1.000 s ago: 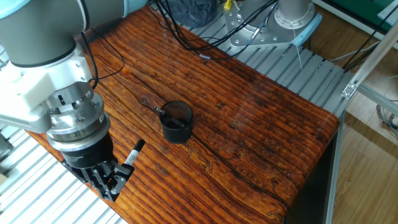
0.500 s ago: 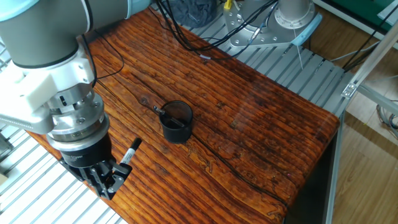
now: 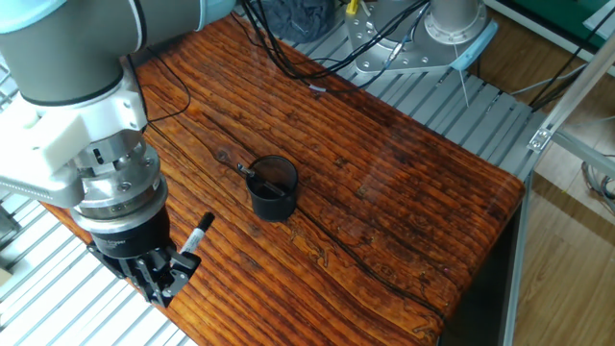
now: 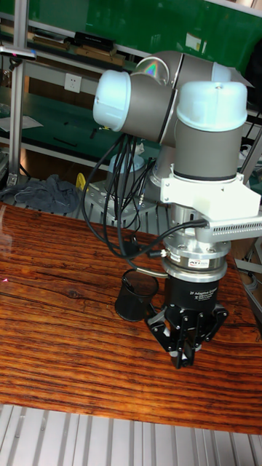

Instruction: Put the pen into the pen holder

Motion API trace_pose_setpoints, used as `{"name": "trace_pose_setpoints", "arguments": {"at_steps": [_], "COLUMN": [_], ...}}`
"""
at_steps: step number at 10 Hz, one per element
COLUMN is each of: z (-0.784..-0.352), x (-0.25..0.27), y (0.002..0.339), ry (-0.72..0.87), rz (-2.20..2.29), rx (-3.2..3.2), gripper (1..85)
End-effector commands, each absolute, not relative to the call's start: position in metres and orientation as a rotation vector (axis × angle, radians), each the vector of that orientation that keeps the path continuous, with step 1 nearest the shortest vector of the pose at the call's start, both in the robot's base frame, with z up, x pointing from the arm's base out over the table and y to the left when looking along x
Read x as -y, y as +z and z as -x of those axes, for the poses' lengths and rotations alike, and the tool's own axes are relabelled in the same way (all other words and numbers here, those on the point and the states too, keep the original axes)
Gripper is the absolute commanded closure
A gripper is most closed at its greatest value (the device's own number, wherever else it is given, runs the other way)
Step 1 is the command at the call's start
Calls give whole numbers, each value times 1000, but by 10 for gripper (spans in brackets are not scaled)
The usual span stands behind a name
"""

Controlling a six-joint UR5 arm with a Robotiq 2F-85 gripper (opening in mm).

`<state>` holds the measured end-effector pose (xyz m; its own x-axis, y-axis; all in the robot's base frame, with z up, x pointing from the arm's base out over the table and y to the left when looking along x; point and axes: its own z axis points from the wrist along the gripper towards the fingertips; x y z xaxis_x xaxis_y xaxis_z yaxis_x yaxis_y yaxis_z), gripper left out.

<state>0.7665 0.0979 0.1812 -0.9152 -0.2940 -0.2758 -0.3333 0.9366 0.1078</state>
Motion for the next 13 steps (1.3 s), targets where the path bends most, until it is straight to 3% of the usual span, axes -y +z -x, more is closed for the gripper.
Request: {"name": "trace_pose_setpoints", "arguments": {"at_steps": [1,13], "z": [-762,-751], "x": [-89,-76], "y": [180,179], "ry": [184,102], "rz": [480,447], "rx": [-2858,-2913], "gripper": [843,843]}}
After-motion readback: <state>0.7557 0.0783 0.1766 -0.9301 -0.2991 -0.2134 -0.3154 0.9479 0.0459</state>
